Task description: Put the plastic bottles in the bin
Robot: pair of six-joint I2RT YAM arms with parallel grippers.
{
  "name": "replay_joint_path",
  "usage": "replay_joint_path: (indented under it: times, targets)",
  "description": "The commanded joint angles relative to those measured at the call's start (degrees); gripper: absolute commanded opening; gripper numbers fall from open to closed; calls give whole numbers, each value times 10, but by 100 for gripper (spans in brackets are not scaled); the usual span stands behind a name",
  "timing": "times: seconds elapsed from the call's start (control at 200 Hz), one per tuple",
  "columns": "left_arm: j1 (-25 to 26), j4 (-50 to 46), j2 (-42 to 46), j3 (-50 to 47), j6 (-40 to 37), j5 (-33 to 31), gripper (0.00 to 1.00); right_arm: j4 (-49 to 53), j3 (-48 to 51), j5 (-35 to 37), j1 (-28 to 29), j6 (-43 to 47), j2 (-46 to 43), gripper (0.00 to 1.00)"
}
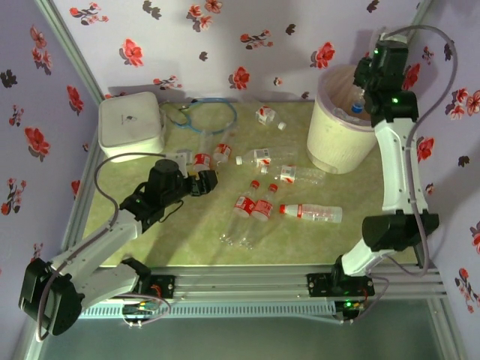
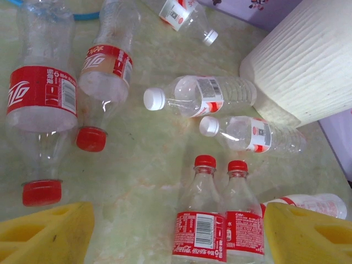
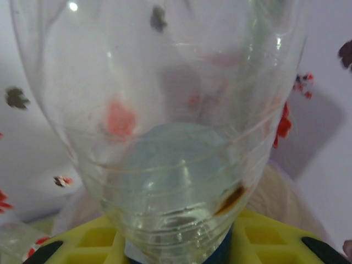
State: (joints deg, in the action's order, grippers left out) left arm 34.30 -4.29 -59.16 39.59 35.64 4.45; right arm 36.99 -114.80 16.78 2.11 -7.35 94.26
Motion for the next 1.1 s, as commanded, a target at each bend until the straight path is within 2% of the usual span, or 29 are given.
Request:
replay_joint_path:
  times: [0.0,0.21,0.74,1.095]
  targets:
    - [-5,-21,9,16,-6,-13,81,44,-25,19,-3,16,39,35]
    - [-6,-40,22,12,-8,-16,82,143,-61,-1,-1,8,114,37]
    - [-8,-53,7,15,-7,-16,82,238,-61,16,5,-2,246,37]
    - [-8,-59,22,0,-2,-20,83,302,-111,-62,-6,5,358,37]
